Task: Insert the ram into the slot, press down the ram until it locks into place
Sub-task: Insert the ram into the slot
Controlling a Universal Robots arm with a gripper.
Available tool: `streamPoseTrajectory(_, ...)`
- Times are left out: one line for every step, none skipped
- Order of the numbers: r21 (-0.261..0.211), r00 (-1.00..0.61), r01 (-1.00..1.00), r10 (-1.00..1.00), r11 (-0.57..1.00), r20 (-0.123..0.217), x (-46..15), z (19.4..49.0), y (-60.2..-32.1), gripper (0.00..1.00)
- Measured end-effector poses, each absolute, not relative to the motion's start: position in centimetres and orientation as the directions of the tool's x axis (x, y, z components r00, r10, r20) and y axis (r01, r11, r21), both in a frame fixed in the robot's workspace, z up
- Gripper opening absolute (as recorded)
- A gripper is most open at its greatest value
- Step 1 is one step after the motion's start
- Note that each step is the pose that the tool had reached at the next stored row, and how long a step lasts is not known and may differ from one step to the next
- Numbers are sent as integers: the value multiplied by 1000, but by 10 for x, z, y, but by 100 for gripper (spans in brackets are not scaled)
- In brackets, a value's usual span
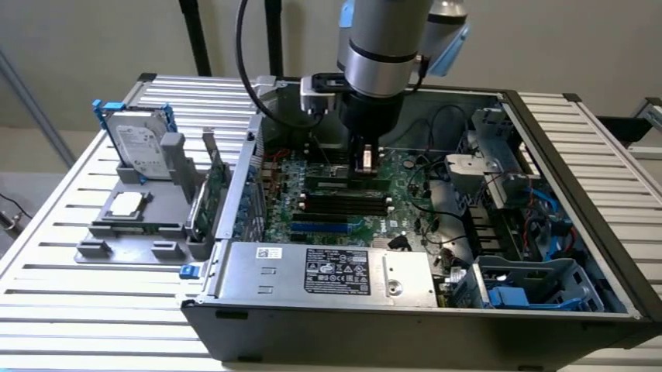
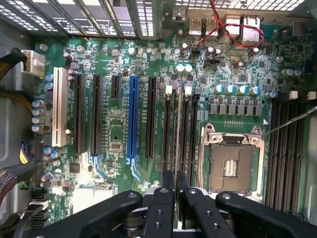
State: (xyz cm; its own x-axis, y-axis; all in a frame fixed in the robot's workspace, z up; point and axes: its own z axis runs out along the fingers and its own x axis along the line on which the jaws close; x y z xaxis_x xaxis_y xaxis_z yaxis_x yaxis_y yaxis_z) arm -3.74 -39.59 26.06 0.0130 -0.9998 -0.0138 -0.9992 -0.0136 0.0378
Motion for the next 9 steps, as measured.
streamPoseTrajectory(38,10,-999,-1000,-10,-13,-38,259,-396,14)
streamPoseTrajectory(38,6,-999,-1000,-6,-13,-38,257,-396,14)
streamPoseTrajectory(38,2,-999,-1000,-3,-13,-38,256,-396,14)
streamPoseTrajectory(38,-1,-999,-1000,0,-12,-38,254,-396,14)
streamPoseTrajectory(38,-3,-999,-1000,3,-11,-38,253,-396,14)
streamPoseTrajectory(38,-5,-999,-1000,4,-11,-38,252,-396,14)
streamPoseTrajectory(38,-6,-999,-1000,6,-10,-37,251,-396,14)
streamPoseTrajectory(39,-7,-999,-1000,7,-9,-37,250,-396,14)
streamPoseTrajectory(39,-7,-999,-1000,7,-9,-36,249,-396,14)
